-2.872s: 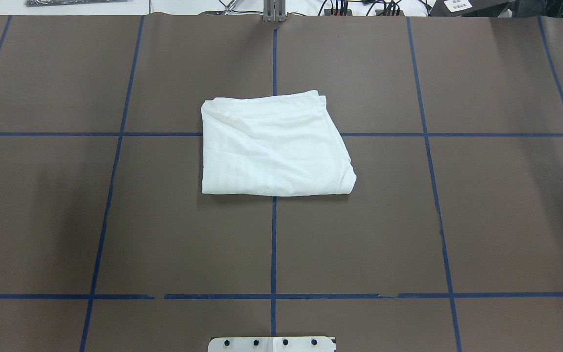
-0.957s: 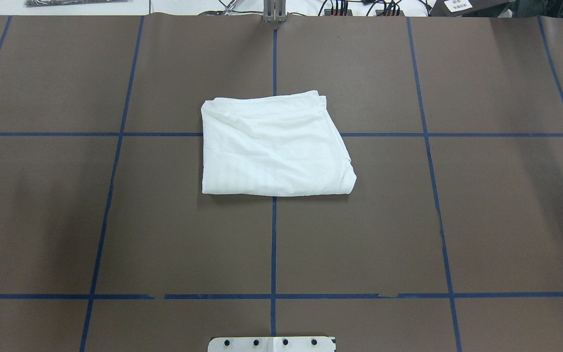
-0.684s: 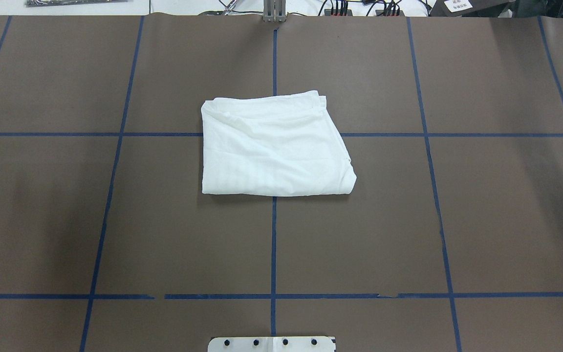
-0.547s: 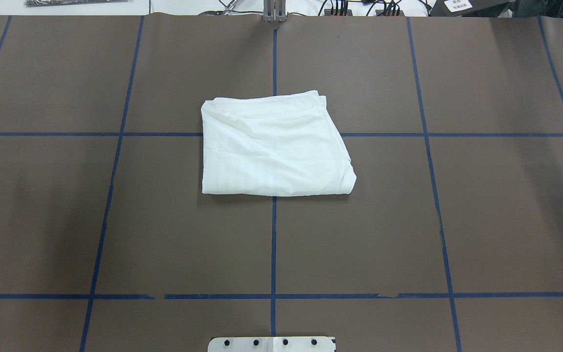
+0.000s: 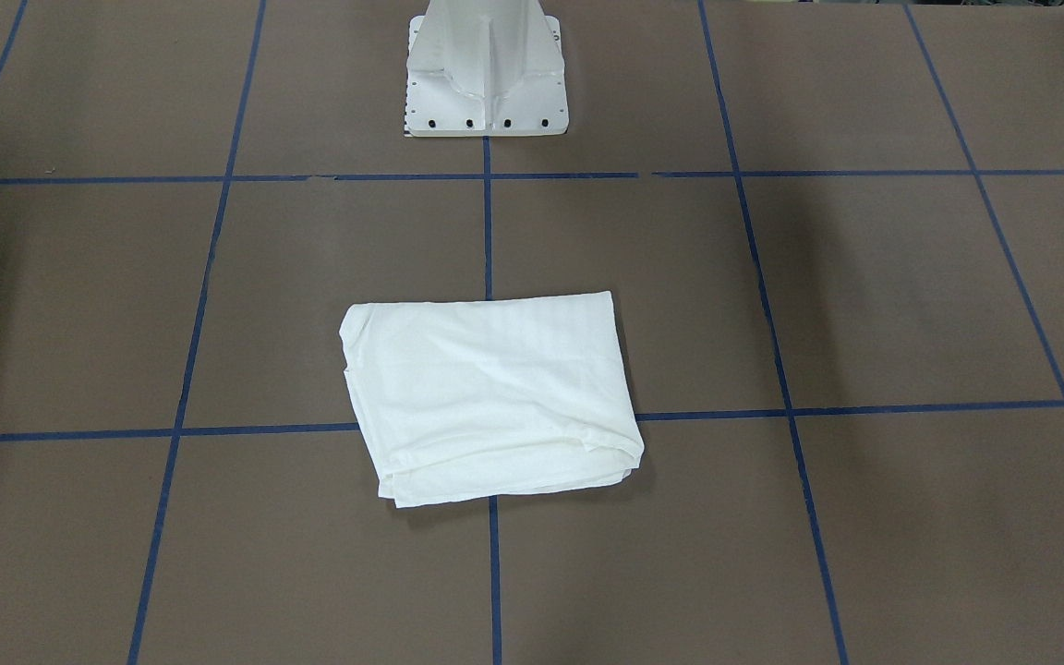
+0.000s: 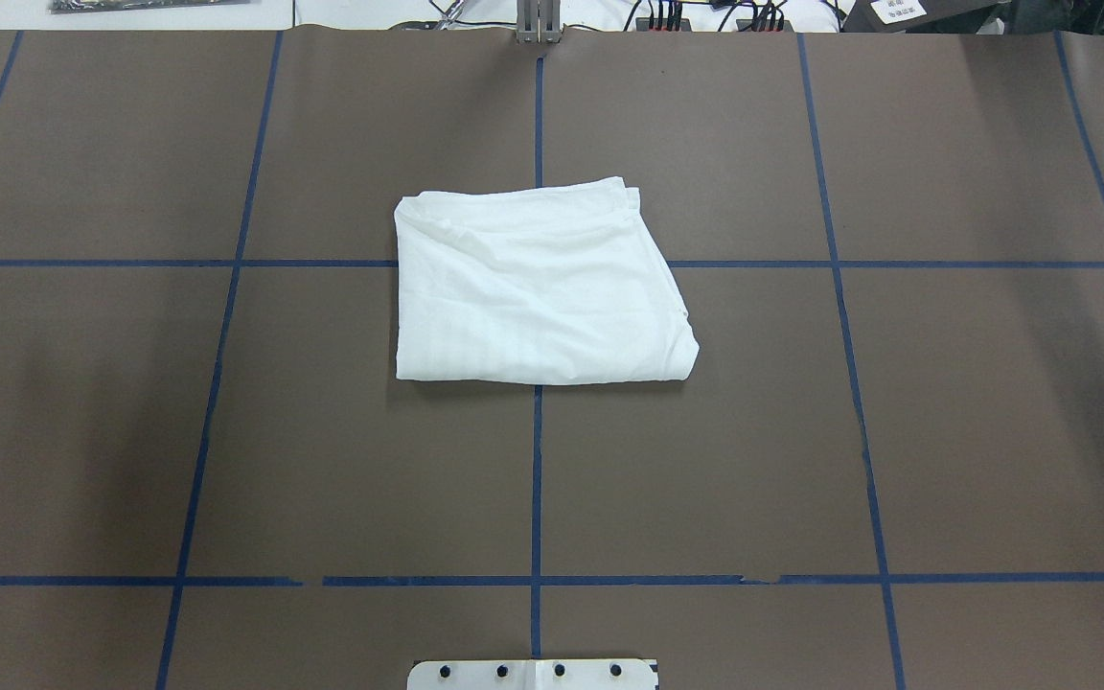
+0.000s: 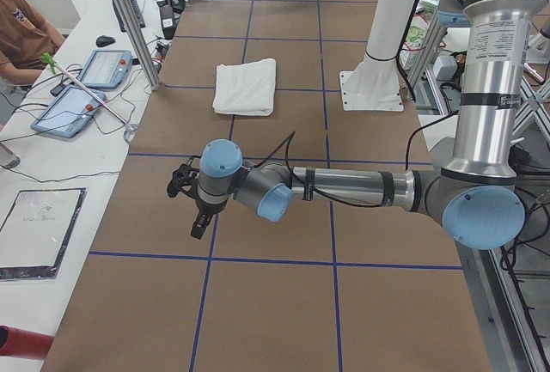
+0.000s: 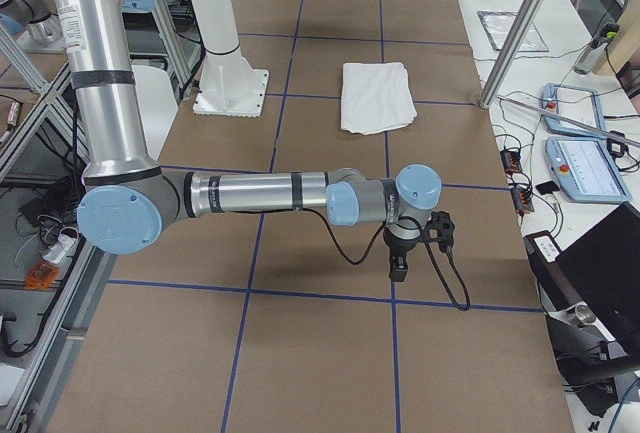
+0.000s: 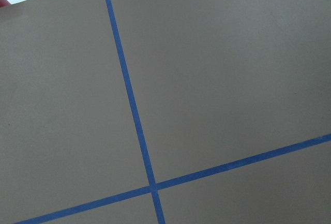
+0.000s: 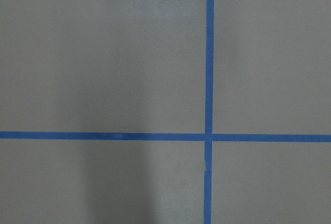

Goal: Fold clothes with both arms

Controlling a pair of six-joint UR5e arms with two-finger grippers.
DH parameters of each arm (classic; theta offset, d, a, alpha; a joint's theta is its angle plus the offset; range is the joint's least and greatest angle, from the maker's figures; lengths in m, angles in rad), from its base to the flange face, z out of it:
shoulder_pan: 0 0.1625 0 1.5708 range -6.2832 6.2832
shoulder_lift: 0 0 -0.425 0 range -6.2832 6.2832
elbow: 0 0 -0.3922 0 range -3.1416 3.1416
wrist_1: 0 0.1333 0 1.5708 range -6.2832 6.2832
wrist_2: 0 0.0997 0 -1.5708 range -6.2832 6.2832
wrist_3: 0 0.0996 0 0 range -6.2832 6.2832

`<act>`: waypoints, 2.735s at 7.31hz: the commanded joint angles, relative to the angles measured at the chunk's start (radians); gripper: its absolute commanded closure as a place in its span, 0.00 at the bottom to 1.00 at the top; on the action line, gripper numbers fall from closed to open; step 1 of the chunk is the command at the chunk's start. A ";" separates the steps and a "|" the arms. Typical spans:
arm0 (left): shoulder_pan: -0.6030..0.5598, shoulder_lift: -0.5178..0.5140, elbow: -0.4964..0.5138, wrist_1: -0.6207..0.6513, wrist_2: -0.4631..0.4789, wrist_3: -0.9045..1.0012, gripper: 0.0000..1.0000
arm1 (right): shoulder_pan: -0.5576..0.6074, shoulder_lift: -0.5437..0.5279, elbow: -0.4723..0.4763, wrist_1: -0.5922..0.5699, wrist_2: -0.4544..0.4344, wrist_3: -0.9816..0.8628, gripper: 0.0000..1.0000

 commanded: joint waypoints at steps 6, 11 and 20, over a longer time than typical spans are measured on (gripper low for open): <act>-0.001 0.000 0.029 -0.036 -0.096 -0.007 0.00 | 0.028 -0.099 0.074 0.003 0.044 -0.001 0.00; -0.051 0.060 -0.072 0.001 -0.045 -0.007 0.00 | 0.025 -0.100 0.058 0.003 0.046 -0.001 0.00; -0.039 0.096 -0.158 0.044 -0.039 0.004 0.00 | 0.019 -0.103 0.066 0.000 0.011 -0.001 0.00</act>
